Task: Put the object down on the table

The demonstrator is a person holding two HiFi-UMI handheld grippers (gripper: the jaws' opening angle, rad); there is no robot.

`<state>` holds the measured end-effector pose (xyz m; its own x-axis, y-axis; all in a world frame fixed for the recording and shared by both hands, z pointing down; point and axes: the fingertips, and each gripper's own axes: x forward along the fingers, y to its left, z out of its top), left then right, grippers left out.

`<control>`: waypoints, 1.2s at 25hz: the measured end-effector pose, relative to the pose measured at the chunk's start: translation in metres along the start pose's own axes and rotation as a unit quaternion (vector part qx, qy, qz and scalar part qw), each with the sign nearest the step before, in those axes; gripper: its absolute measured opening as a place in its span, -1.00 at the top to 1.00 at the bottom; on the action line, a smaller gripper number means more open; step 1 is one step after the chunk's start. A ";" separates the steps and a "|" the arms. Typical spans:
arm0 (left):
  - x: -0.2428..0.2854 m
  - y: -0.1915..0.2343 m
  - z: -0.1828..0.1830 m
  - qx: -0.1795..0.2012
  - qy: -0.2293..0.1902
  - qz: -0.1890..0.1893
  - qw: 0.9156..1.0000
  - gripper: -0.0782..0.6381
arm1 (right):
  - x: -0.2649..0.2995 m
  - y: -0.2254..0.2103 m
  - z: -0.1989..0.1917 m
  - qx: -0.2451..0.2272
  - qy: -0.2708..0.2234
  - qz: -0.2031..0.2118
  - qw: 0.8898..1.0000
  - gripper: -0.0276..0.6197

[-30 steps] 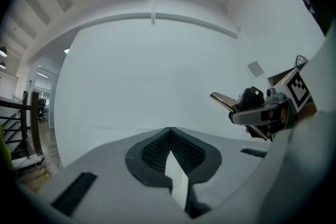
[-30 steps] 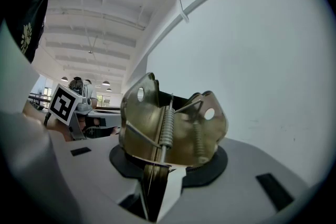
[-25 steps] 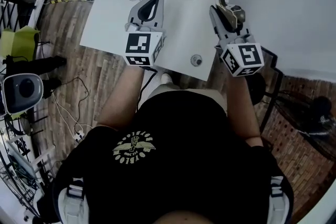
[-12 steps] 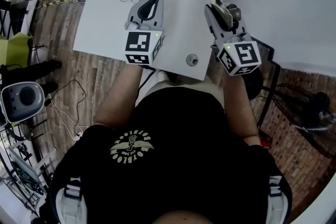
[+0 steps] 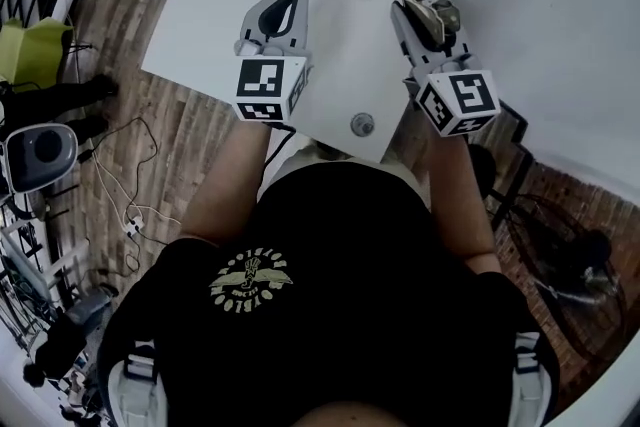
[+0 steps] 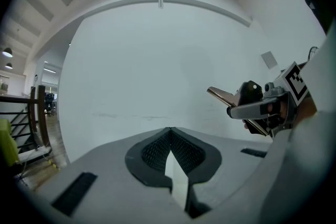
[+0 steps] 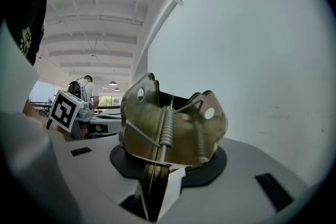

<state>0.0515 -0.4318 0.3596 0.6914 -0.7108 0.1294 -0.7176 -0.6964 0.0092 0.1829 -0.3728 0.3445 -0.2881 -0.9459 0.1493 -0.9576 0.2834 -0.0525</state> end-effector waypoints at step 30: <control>-0.019 0.014 -0.080 -0.034 0.062 0.103 0.992 0.76 | 0.054 -0.006 -0.176 0.055 0.151 0.112 0.981 0.68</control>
<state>0.0214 -0.4205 0.4364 0.5176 -0.8164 0.2560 -0.8491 -0.5271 0.0356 0.1717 -0.3980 0.5263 -0.4965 -0.7667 0.4070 -0.8680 0.4449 -0.2207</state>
